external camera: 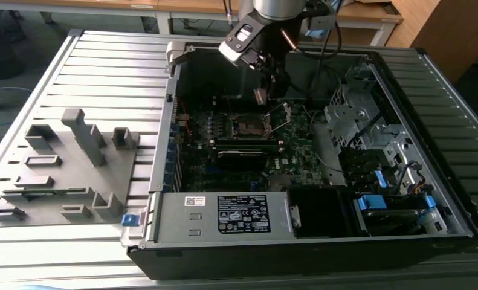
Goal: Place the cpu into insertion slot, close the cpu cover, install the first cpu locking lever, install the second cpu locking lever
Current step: 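Place the cpu into insertion slot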
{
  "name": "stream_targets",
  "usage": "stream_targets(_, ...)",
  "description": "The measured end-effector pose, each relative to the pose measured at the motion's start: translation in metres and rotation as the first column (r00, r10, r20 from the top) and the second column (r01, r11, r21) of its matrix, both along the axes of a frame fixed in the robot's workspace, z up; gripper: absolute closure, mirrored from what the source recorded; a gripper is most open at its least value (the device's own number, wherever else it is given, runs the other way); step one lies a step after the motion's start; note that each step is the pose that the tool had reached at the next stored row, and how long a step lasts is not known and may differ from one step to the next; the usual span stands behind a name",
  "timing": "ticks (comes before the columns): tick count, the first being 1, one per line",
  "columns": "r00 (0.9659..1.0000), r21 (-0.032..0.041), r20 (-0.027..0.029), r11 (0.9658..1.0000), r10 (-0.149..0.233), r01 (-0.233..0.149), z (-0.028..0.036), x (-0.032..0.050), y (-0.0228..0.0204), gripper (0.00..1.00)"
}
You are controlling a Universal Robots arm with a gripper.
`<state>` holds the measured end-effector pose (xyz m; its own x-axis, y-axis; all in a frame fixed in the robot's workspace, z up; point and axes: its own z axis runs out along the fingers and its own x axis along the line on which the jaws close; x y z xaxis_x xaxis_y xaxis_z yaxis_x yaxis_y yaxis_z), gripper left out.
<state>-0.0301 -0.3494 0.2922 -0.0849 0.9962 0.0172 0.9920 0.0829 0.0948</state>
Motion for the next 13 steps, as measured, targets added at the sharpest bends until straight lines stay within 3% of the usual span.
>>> stream_targets(5,0.9969,0.0,-0.0001,0.9969,-0.078,0.078,-0.0019,-0.0001,0.0,0.46)
stream_targets(13,0.9969,0.0,0.0001,0.9969,-0.079,0.079,-0.0049,-0.0026,0.0,0.46)
